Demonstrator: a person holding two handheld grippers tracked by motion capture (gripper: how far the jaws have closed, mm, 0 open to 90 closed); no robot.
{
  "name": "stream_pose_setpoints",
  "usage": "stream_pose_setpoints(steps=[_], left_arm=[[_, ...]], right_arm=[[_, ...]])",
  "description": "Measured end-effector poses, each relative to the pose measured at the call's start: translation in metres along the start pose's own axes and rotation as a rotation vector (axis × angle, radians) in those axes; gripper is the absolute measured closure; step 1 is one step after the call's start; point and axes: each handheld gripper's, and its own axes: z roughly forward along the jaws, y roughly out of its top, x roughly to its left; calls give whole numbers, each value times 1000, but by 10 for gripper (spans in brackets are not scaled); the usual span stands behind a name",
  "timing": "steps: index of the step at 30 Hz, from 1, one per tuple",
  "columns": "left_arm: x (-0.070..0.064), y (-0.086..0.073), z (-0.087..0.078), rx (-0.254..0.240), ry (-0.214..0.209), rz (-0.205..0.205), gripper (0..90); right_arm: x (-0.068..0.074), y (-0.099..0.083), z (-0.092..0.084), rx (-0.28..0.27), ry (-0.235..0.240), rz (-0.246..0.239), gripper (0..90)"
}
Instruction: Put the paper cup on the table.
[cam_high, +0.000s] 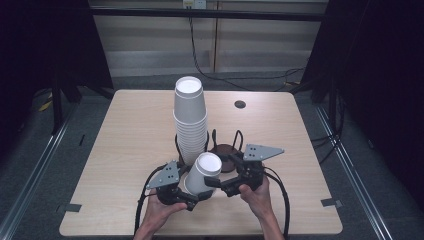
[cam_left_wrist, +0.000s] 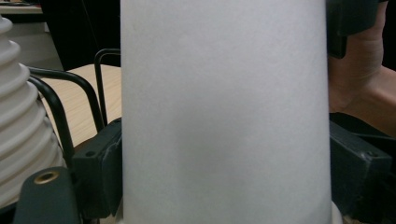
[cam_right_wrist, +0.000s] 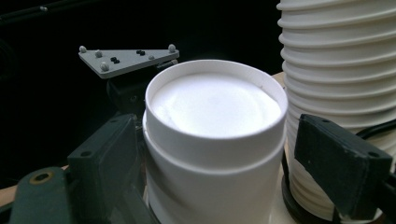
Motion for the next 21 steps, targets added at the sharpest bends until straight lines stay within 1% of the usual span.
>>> stream_pose_setpoints(steps=[1,2,4,6,7,9,10,11,12,13,14,19,21], left_arm=[[1,0,0,-6,-3,-1,148],[2,0,-1,0,-3,0,148],[3,0,-1,14,5,-2,148],[3,1,-2,33,11,5,148],[3,2,-3,42,19,11,148],[2,2,-5,40,25,11,148],[3,2,-6,50,18,6,147],[3,2,-7,53,22,7,147],[4,2,-9,72,24,6,147],[4,1,-9,75,21,1,147],[5,2,-10,78,17,1,147],[8,4,-12,95,6,-2,149],[8,6,-13,110,9,-1,149]], right_arm=[[0,0,-1,1,-2,-3,128],[0,0,-2,4,0,-6,128],[0,0,-4,9,-10,-8,127],[-1,0,-7,11,-12,-8,127],[-2,0,-8,11,-21,-12,127],[-2,-1,-9,13,-22,-15,126],[-2,-1,-9,15,-24,-13,127],[-1,-2,-10,22,-25,-20,127],[-1,-3,-10,30,-28,-21,127],[-1,-3,-11,44,-33,-32,128],[-2,-4,-12,54,-41,-28,127],[-3,-6,-20,63,-46,-22,127],[-3,-6,-21,68,-52,-25,127]])
